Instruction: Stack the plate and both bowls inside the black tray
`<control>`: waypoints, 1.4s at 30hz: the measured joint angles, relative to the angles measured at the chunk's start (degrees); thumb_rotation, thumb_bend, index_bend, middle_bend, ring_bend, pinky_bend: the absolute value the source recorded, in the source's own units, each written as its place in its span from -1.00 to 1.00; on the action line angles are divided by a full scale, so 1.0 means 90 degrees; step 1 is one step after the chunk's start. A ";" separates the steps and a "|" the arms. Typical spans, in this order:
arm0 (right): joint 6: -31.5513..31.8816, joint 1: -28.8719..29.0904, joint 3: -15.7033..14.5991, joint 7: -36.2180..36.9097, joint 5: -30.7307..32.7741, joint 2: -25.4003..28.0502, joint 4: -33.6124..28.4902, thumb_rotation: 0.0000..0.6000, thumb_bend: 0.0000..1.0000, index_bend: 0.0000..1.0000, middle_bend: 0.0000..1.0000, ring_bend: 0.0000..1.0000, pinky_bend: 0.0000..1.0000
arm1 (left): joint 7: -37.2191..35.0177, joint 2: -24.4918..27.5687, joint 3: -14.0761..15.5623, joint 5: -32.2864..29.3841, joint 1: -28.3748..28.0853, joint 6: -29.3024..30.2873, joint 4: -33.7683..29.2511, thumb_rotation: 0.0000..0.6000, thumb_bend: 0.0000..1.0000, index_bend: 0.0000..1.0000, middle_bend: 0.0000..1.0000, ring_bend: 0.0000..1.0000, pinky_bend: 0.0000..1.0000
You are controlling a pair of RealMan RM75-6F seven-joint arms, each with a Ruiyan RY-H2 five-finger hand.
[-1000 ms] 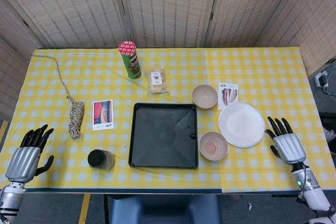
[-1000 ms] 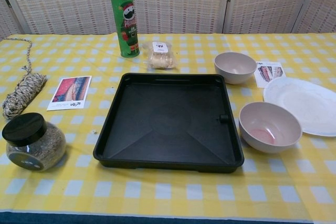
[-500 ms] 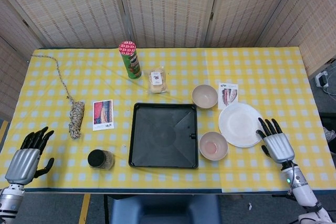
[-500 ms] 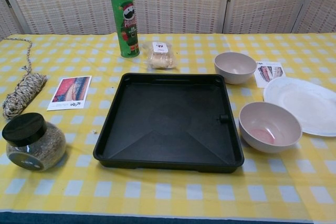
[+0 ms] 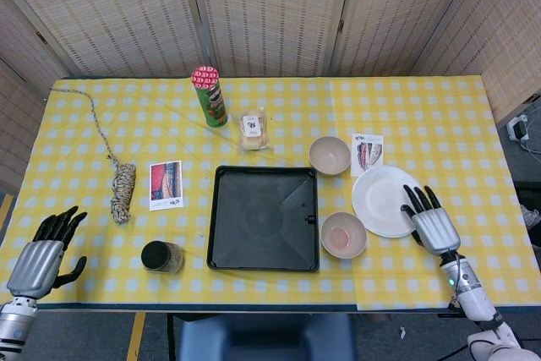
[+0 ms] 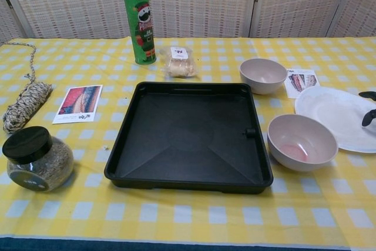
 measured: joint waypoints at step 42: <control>0.2506 0.0115 0.0324 -0.0337 -0.0167 0.1037 -0.2524 1.00 -0.20 0.39 -0.71 -0.94 -1.00 | 0.0030 -0.0060 -0.0090 0.0064 0.0094 0.0294 0.0090 1.00 -0.06 -1.00 -1.00 -1.00 -1.00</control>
